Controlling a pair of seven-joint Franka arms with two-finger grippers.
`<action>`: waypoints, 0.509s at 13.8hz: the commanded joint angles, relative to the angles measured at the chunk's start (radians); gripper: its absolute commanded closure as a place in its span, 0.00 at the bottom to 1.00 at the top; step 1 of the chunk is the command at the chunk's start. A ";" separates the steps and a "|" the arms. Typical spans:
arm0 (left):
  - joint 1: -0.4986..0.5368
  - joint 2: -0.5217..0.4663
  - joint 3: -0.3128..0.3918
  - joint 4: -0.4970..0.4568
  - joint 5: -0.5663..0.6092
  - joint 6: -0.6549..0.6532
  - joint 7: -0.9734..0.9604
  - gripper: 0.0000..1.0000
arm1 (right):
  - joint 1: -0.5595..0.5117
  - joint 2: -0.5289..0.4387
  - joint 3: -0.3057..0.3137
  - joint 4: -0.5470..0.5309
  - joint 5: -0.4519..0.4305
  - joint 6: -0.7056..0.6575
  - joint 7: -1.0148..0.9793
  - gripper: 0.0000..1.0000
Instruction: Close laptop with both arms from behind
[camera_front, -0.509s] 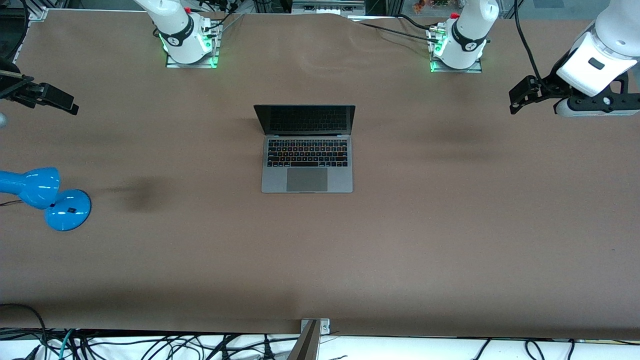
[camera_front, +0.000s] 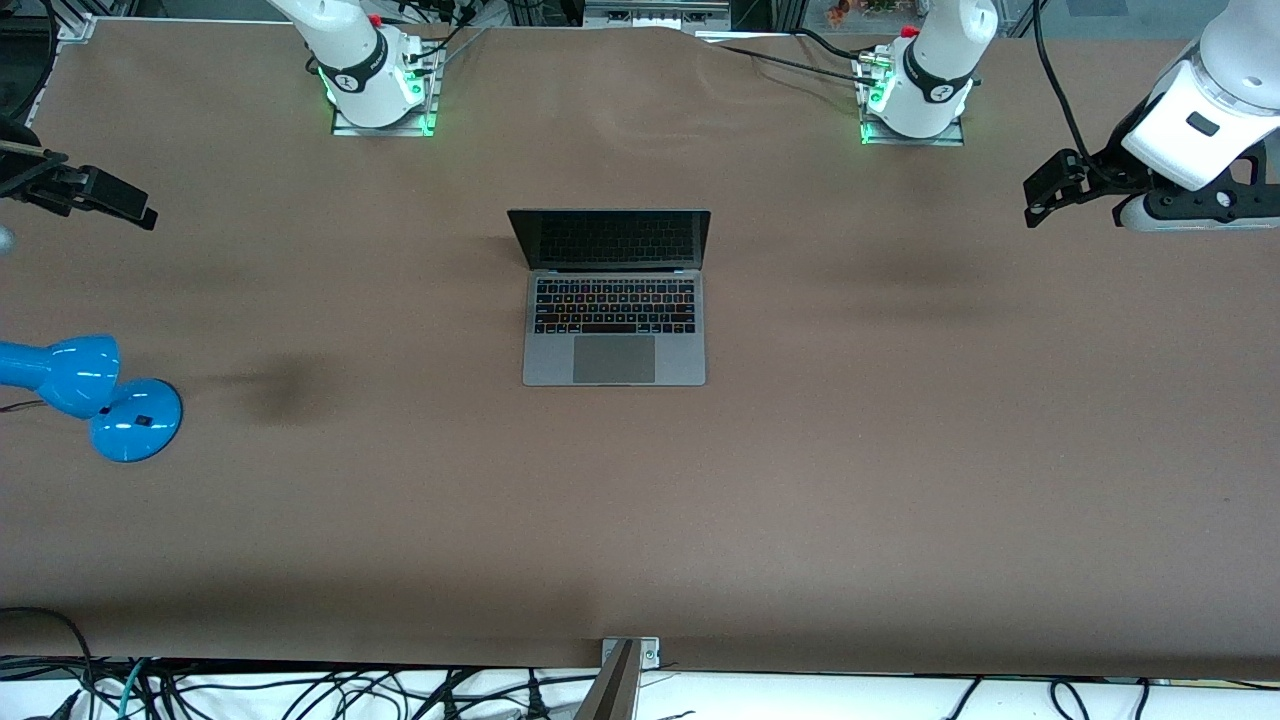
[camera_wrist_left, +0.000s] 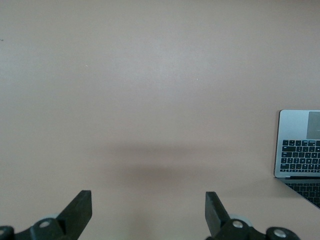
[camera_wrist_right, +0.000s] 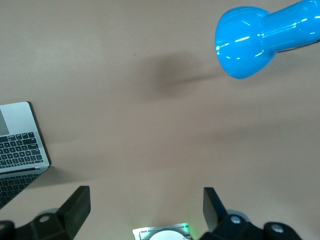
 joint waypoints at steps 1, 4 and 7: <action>0.005 0.007 -0.003 0.015 -0.016 -0.016 0.009 0.00 | -0.004 0.004 -0.003 0.018 0.014 -0.018 -0.018 0.00; 0.004 0.007 -0.007 0.016 -0.016 -0.017 0.002 0.00 | -0.004 0.004 -0.003 0.018 0.014 -0.018 -0.019 0.00; -0.004 0.006 -0.009 0.015 -0.018 -0.017 0.000 0.00 | -0.004 0.004 -0.003 0.018 0.014 -0.018 -0.019 0.00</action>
